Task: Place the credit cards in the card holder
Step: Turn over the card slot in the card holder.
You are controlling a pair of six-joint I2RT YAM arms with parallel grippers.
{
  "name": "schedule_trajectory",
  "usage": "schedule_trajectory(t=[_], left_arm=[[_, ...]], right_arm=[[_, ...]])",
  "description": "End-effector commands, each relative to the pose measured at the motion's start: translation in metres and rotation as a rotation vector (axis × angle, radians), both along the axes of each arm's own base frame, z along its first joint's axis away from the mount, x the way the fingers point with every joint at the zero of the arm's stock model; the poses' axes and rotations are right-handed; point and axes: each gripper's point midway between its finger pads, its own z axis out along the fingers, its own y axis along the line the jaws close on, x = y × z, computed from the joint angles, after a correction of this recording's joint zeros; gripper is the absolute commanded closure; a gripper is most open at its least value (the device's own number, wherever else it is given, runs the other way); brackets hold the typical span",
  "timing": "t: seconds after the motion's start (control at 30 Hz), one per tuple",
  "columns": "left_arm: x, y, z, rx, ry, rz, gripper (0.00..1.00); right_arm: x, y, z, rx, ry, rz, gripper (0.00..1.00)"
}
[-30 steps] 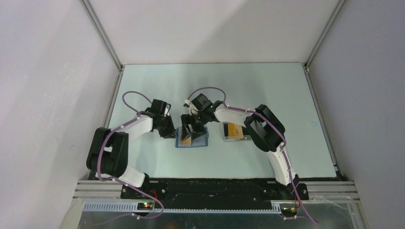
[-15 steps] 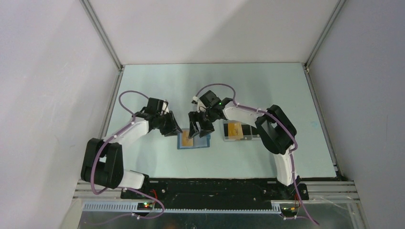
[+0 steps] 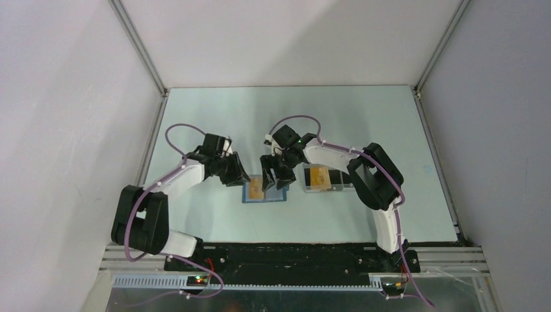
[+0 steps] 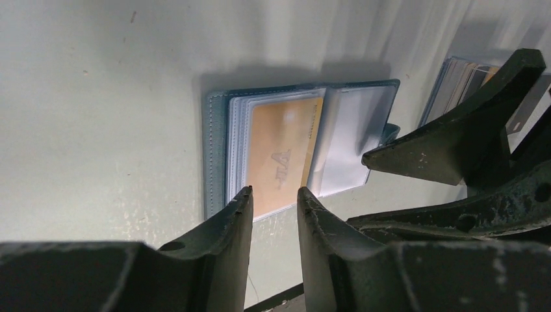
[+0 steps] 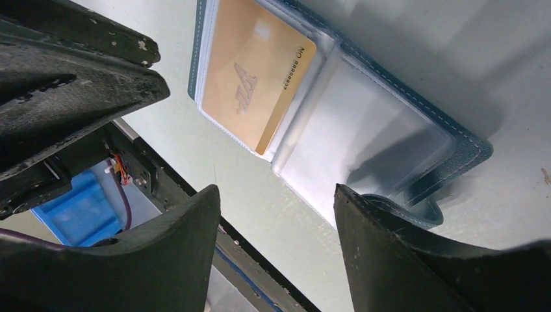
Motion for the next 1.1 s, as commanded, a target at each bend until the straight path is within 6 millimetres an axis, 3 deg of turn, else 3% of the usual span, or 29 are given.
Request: schedule_trajectory(t=[0.0, 0.3, 0.77, 1.07], left_arm=[[0.004, -0.012, 0.0, -0.042, 0.006, -0.017, 0.64], [0.012, -0.016, -0.013, -0.03, 0.028, -0.036, 0.59], [0.013, -0.032, -0.02, -0.063, 0.042, -0.071, 0.64], [0.014, -0.045, 0.004, -0.156, 0.0, -0.089, 0.66]], right_arm=[[0.001, -0.006, 0.0, -0.016, 0.008, -0.01, 0.37], [-0.001, -0.01, -0.01, -0.017, 0.06, -0.015, 0.72], [-0.004, -0.014, -0.022, -0.037, 0.099, -0.02, 0.84], [-0.006, -0.014, -0.028, -0.045, 0.118, -0.017, 0.91]])
